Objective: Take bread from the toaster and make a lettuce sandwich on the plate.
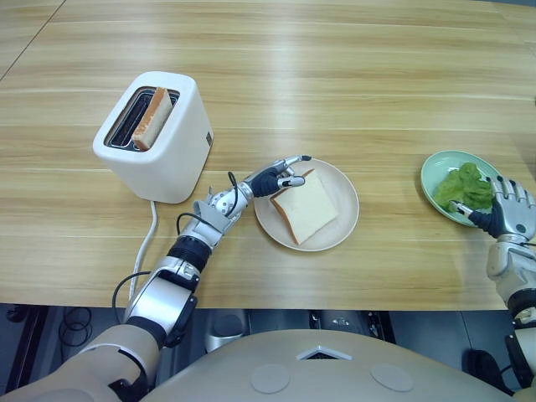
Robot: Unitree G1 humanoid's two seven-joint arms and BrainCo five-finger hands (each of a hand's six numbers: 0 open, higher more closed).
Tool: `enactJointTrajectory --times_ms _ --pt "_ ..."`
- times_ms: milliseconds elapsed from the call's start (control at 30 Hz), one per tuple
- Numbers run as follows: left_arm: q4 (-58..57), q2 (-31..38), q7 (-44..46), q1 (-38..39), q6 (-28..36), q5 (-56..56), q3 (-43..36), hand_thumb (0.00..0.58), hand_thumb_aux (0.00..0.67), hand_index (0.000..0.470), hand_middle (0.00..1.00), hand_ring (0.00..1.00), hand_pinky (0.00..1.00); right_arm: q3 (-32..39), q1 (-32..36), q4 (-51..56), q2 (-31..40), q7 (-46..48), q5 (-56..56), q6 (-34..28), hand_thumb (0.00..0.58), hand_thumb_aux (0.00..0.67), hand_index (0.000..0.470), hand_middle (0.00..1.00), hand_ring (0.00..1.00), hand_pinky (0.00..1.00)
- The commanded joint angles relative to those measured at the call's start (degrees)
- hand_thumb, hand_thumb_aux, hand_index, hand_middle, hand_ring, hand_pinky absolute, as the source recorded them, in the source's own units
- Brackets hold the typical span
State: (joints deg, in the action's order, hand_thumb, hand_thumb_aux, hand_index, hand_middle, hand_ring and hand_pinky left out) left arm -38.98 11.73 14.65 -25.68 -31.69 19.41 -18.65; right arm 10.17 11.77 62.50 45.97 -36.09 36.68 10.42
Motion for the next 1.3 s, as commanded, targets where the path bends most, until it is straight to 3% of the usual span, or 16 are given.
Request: enactJointTrajectory --times_ms 33,533,567,600,633,667,700,733,767,800,1300 --pt "2.5 0.0 0.0 0.8 1.2 -1.1 0.9 0.000 0.000 0.000 0.80 0.80 0.80 1.1 1.8 4.8 -0.4 1.7 -0.8 0.6 0.000 0.000 0.000 0.00 0.00 0.00" --pt "4.3 0.3 0.2 1.8 2.0 -1.8 0.9 0.000 0.000 0.000 0.80 0.80 0.80 6.2 6.7 10.8 -2.7 3.1 0.0 0.2 0.014 0.008 0.005 0.00 0.00 0.00" --pt "4.3 0.3 0.2 1.9 2.0 -1.8 0.9 0.000 0.000 0.000 0.79 0.79 0.79 6.5 6.7 10.9 -2.8 3.0 0.0 0.2 0.156 0.097 0.067 0.00 0.00 0.00" --pt "4.5 0.3 0.2 1.9 2.0 -1.8 0.9 0.000 0.000 0.000 0.79 0.79 0.79 6.6 6.7 10.9 -2.8 2.8 -0.1 0.3 0.395 0.292 0.200 0.00 0.00 0.00" --pt "4.6 0.4 0.3 2.0 2.1 -1.9 0.9 0.000 0.000 0.000 0.79 0.79 0.79 6.7 6.6 10.9 -2.7 2.6 -0.1 0.3 0.472 0.381 0.262 0.00 0.00 0.00" --pt "4.7 0.4 0.3 2.1 2.1 -1.9 0.9 0.000 0.000 0.000 0.79 0.79 0.79 6.8 6.6 10.9 -2.7 2.3 -0.1 0.4 0.472 0.381 0.262 0.00 0.00 0.00" --pt "4.8 0.4 0.3 2.2 2.1 -2.0 1.0 0.000 0.000 0.000 0.78 0.78 0.78 6.8 6.6 10.8 -2.7 2.1 -0.2 0.5 0.503 0.426 0.292 0.00 0.00 0.00" --pt "4.9 0.5 0.3 2.3 2.1 -2.0 1.0 0.000 0.000 0.000 0.78 0.78 0.78 6.9 6.6 10.7 -2.7 1.8 -0.2 0.6 0.564 0.560 0.384 0.00 0.00 0.00" --pt "4.8 0.5 0.3 2.3 2.1 -2.0 1.0 0.000 0.000 0.000 0.78 0.78 0.78 7.0 6.6 10.6 -2.7 1.5 -0.2 0.7 0.564 0.560 0.384 0.00 0.00 0.00" --pt "4.8 0.6 0.3 2.3 2.1 -2.0 1.0 0.000 0.000 0.000 0.78 0.78 0.78 7.1 6.6 10.5 -2.7 1.1 -0.2 0.8 0.580 0.670 0.460 0.00 0.00 0.00" --pt "3.8 0.4 0.1 2.2 1.8 -2.4 1.3 0.000 0.000 0.000 0.71 0.71 0.71 6.9 6.7 7.9 -1.8 -4.5 -0.8 2.7 0.580 0.670 0.460 0.00 0.00 0.00"
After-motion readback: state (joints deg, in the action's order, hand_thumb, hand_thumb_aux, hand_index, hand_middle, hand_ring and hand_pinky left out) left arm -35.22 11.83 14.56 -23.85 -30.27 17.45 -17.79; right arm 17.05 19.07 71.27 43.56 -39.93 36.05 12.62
